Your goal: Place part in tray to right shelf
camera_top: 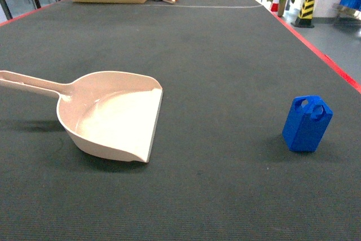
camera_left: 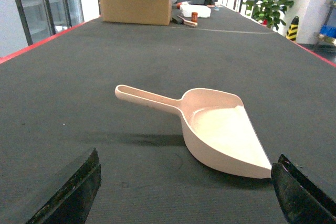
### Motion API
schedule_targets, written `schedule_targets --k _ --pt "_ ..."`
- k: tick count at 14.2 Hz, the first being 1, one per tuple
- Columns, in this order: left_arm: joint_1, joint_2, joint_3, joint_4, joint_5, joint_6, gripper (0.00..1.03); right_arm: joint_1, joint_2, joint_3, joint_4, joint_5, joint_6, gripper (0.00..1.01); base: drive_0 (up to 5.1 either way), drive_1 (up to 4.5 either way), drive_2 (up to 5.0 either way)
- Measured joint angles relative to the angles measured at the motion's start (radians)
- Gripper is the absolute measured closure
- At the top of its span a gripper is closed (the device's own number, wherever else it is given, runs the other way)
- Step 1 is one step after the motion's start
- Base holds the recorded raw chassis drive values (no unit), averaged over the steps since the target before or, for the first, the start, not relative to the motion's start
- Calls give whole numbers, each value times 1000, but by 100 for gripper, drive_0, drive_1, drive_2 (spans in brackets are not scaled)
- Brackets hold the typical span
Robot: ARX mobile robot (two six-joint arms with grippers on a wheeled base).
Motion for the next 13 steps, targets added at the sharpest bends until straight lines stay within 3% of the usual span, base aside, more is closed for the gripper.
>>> schedule_targets --k 13 --pt "0 0 0 0 0 0 5 0 0 0 0 0 0 3 0 0 0"
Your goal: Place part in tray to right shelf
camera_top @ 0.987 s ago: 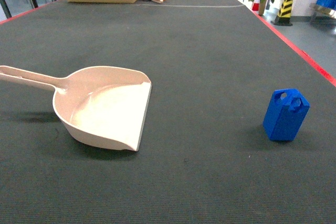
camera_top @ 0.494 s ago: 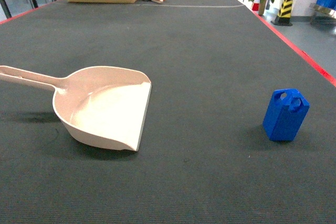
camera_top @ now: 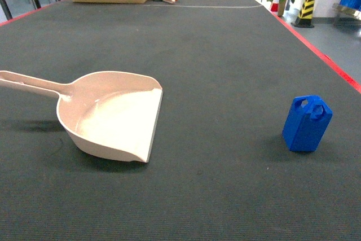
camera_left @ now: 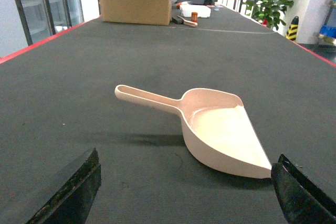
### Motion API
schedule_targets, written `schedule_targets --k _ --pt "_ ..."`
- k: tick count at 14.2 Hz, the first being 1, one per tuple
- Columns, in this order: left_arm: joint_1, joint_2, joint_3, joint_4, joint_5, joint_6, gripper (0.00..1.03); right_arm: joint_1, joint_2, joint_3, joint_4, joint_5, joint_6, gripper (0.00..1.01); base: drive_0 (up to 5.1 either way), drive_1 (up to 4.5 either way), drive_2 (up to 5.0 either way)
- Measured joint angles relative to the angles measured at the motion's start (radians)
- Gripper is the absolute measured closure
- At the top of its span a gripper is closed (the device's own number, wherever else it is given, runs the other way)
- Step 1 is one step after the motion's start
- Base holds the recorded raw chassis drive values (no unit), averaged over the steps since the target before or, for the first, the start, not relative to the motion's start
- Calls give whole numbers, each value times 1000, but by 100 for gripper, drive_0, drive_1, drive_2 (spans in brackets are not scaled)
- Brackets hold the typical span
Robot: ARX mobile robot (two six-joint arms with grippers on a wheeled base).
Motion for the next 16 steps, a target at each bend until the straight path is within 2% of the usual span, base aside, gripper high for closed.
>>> schedule_targets --k 7,8,9,10,12,13,14,15,16 --pt "0 0 0 0 0 0 5 0 0 0 0 0 0 3 0 0 0" --pt "-33 21 20 -82 -79 -23 5 0 0 0 0 0 0 3 0 0 0" --pt "-90 129 44 -69 -178 -74 5 0 0 0 0 0 0 3 0 0 0" --pt "-79 235 54 14 -167 -134 5 0 0 0 0 0 0 3 0 0 0" --pt "-3 562 107 295 -17 -330 5 0 0 0 0 0 0 3 0 0 0" --pt "0 748 143 448 27 -406 5 0 0 0 0 0 0 3 0 0 0" --pt "18 1137 245 715 96 -524 5 0 0 0 0 0 0 3 0 0 0" --pt "43 1339 332 821 120 -603 5 0 0 0 -1 0 0 3 0 0 0" --pt "59 1442 387 850 137 -642 5 0 0 0 0 0 0 3 0 0 0"
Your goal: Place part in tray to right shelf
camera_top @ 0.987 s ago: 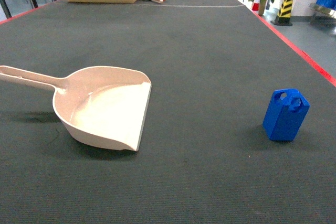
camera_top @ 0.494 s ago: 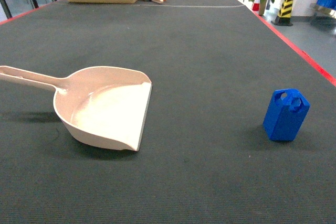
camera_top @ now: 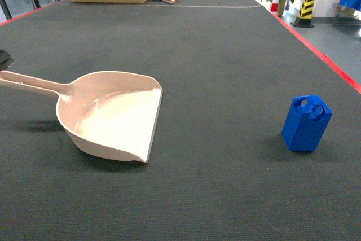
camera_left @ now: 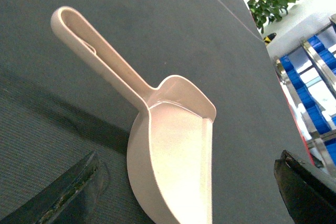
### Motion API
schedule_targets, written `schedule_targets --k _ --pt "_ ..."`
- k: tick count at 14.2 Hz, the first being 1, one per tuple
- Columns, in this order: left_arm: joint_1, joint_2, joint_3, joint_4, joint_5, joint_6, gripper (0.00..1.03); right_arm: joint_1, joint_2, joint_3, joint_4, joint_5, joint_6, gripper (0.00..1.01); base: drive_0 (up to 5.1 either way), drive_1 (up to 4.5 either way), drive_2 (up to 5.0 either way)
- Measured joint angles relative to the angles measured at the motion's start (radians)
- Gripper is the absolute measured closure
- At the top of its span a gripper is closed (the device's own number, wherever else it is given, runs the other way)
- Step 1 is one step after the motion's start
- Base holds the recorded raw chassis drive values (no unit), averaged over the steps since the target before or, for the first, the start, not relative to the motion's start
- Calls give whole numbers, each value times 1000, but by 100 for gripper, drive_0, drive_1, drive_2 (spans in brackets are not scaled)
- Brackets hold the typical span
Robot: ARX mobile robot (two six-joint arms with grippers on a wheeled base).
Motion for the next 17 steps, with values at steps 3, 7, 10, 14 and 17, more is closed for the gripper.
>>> schedule_targets --k 3,7,10,14,17 --pt "38 261 165 18 48 -121 5 0 0 0 0 0 0 3 0 0 0" --pt "68 480 374 27 80 -212 5 0 0 0 0 0 0 3 0 0 0" --pt "107 603 496 48 115 -283 5 0 0 0 0 0 0 3 0 0 0" --pt "138 727 636 18 184 -371 10 0 0 0 0 0 0 3 0 0 0" --pt "130 777 702 83 242 -392 55 0 0 0 0 0 0 3 0 0 0"
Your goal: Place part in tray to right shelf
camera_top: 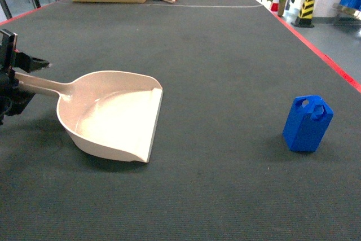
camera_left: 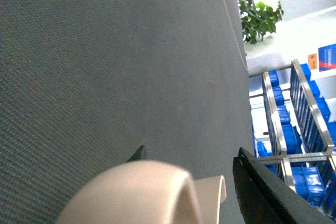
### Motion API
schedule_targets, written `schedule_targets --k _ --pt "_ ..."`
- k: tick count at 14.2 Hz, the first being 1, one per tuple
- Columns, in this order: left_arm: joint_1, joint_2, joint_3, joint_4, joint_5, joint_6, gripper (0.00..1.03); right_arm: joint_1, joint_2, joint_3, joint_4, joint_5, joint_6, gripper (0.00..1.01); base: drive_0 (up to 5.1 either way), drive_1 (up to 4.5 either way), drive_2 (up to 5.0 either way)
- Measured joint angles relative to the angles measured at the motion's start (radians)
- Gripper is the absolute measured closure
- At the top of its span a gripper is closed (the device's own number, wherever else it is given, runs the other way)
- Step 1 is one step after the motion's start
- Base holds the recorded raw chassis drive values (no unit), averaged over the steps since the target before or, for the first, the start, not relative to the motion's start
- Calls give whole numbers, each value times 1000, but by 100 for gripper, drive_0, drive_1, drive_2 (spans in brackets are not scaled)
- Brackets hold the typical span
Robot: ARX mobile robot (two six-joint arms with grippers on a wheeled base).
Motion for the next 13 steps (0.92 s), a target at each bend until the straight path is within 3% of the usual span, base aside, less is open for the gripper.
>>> schedule_targets --k 2,3,4,7,11,13 --pt "-19 -34 -63 83 28 -40 83 0 0 0 0 0 0 3 0 0 0" --pt "-31 -69 -98 124 35 -64 88 0 0 0 0 0 0 3 0 0 0" --pt "-50 -114 -147 171 47 -71 89 0 0 0 0 0 0 3 0 0 0" --pt "-151 -256 -280 309 59 -155 89 0 0 0 0 0 0 3 0 0 0" --pt "-327 -367 -340 352 -16 -272 89 0 0 0 0 0 0 3 0 0 0" --pt "-403 -370 -341 352 -42 -305 89 0 0 0 0 0 0 3 0 0 0"
